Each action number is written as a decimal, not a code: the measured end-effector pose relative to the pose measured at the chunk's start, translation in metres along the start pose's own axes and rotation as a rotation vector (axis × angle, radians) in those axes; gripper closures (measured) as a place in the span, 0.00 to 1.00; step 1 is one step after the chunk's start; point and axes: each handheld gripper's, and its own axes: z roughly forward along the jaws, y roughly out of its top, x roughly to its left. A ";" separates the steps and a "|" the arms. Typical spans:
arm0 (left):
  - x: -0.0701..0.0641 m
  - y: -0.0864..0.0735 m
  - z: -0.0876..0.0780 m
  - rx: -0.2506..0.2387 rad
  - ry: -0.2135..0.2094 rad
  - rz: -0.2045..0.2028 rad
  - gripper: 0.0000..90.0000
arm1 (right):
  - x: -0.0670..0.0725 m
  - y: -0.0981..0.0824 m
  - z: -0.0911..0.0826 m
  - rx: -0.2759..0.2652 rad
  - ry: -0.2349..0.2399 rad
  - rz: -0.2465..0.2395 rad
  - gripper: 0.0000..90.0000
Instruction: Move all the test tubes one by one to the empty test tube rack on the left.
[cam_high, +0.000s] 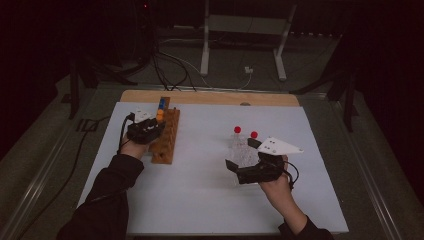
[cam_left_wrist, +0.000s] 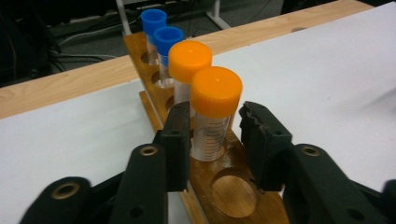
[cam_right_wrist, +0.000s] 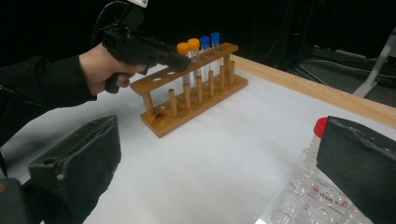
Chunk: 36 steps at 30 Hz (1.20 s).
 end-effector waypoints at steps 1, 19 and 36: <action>0.000 0.000 -0.001 0.001 -0.002 -0.002 0.67 | 0.000 0.000 0.000 0.000 0.000 -0.001 0.00; -0.015 -0.002 -0.069 -0.076 -0.190 -0.001 0.06 | -0.026 0.010 -0.018 -0.027 -0.111 -0.001 0.00; -0.047 -0.037 -0.104 -0.103 -0.298 0.043 0.02 | -0.072 -0.022 0.000 0.167 -0.263 0.094 0.24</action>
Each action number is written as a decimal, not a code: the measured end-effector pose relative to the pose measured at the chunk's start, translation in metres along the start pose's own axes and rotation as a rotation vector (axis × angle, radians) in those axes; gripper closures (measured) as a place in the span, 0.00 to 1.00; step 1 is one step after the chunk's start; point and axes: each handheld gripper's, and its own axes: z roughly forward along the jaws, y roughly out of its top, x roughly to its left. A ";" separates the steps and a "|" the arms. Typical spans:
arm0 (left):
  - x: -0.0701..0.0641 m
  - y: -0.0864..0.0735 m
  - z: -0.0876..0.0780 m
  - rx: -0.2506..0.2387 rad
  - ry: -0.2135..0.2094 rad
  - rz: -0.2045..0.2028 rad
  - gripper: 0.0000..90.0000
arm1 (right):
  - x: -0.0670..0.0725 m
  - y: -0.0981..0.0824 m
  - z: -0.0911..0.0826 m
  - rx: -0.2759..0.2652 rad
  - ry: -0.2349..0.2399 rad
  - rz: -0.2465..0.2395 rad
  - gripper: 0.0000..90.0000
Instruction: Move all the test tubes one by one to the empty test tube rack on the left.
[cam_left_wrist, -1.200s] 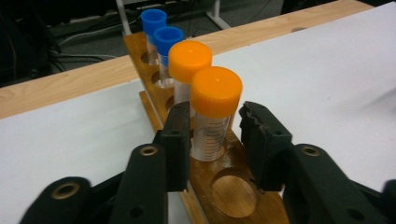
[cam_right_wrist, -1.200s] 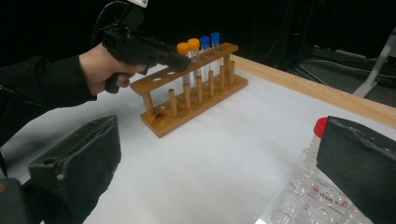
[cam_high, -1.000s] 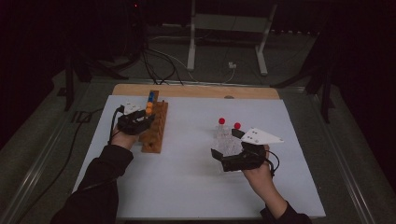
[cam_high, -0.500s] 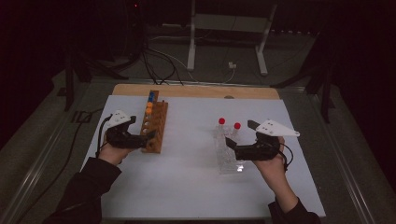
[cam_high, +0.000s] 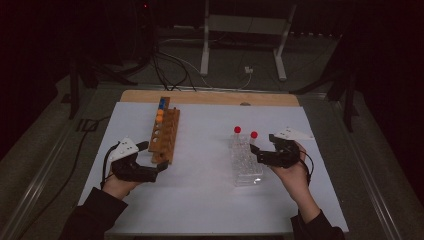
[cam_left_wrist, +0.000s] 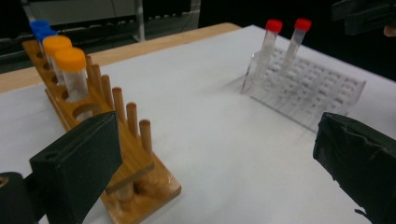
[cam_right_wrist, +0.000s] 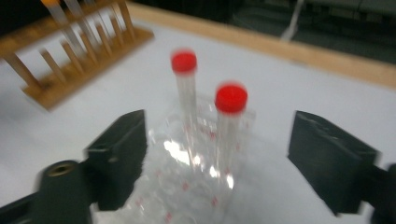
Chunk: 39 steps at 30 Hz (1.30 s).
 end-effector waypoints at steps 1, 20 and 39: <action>0.000 -0.001 0.000 0.003 0.002 0.001 0.02 | -0.001 -0.002 0.003 0.032 -0.010 -0.001 0.29; -0.002 -0.006 0.004 0.011 -0.016 0.003 0.02 | -0.010 -0.010 0.042 0.176 -0.023 0.014 0.70; 0.000 -0.008 0.005 0.020 -0.012 0.002 0.02 | -0.007 -0.006 0.053 0.180 -0.035 -0.015 0.83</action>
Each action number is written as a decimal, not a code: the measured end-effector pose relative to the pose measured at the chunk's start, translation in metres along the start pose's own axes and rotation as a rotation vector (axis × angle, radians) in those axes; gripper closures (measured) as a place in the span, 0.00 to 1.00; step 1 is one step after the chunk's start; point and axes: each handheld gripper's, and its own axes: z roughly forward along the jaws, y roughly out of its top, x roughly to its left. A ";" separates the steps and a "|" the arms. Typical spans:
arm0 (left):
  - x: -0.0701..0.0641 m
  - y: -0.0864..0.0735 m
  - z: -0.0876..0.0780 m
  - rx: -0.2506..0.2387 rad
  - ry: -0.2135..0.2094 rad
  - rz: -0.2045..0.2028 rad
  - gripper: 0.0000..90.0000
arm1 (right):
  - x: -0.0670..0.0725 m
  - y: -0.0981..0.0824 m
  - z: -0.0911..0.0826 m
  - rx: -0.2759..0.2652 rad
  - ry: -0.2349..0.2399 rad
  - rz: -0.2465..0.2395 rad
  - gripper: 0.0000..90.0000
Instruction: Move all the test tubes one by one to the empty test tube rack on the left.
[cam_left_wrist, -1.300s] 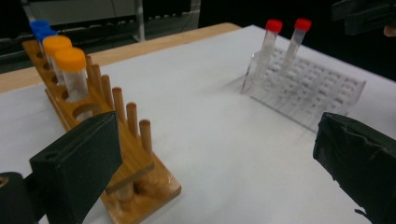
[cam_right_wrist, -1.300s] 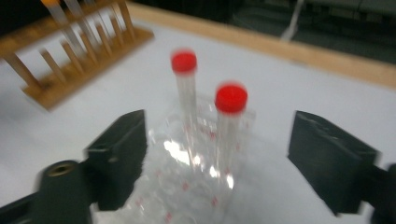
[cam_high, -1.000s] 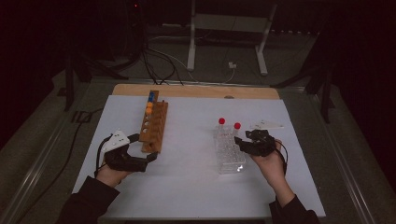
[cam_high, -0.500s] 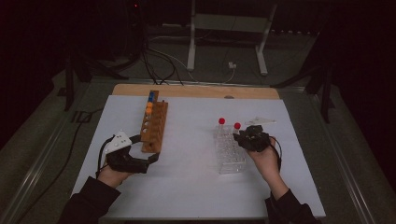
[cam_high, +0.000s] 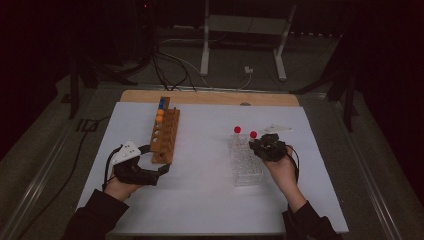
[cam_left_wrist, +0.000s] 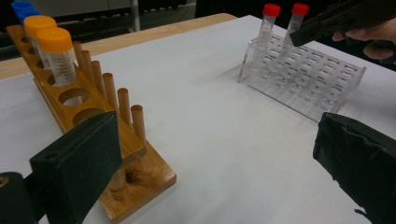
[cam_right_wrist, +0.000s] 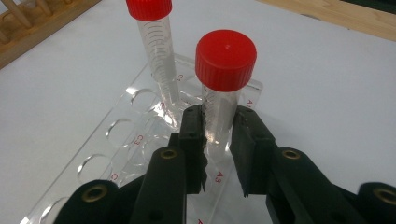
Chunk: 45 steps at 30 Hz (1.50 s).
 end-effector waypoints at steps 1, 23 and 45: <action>0.000 0.000 0.000 -0.001 0.002 -0.001 0.02 | 0.000 0.000 0.000 0.000 -0.001 0.000 0.83; -0.002 0.002 -0.002 -0.003 -0.015 0.005 0.02 | 0.009 0.014 -0.037 -0.124 -0.052 -0.067 0.84; -0.018 0.014 -0.004 -0.011 -0.086 0.040 0.02 | 0.049 0.027 -0.067 -0.204 0.121 -0.127 0.83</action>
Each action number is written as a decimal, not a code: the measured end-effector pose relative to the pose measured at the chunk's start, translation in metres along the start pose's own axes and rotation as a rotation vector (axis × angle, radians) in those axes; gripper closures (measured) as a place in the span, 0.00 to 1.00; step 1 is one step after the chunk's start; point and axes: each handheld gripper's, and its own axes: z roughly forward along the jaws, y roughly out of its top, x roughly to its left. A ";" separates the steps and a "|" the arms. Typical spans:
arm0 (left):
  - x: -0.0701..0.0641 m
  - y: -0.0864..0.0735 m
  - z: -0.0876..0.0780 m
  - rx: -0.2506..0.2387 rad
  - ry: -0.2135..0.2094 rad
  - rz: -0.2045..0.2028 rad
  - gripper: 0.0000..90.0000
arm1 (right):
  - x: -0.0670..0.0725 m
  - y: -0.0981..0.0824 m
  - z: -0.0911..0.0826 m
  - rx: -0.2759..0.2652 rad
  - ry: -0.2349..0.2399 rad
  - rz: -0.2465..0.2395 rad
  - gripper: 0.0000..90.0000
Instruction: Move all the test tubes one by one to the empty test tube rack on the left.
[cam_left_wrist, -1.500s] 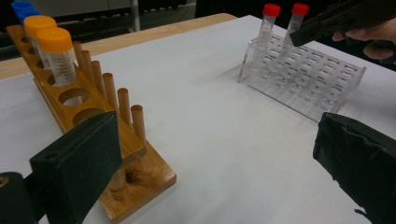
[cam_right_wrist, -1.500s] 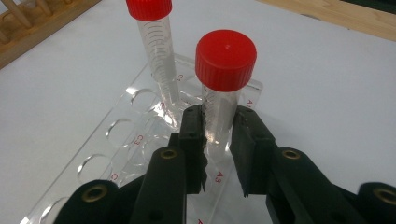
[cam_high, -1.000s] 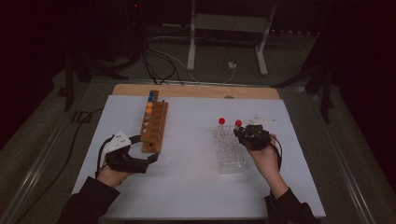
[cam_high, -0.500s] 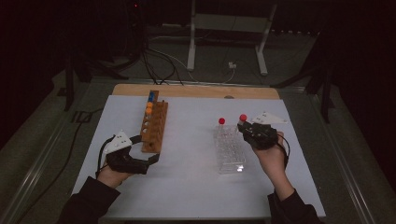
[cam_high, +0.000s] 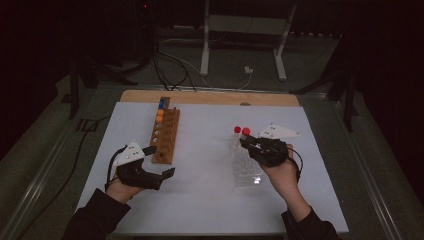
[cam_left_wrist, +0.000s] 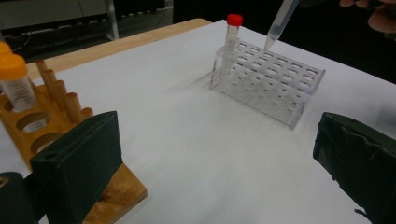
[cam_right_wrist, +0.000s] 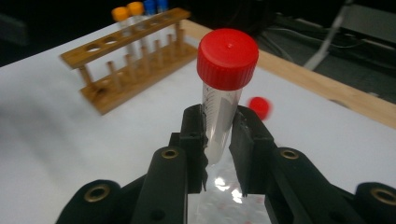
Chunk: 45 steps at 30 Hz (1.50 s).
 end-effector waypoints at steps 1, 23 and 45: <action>-0.001 0.001 0.000 0.001 -0.005 0.000 0.02 | 0.003 0.000 0.001 0.003 0.008 -0.004 0.83; -0.023 0.020 0.008 -0.010 -0.089 0.050 0.03 | 0.047 -0.016 0.032 0.095 0.122 -0.087 0.83; -0.048 0.041 0.045 -0.032 -0.179 0.093 0.31 | 0.074 -0.023 0.043 0.135 0.189 -0.127 0.83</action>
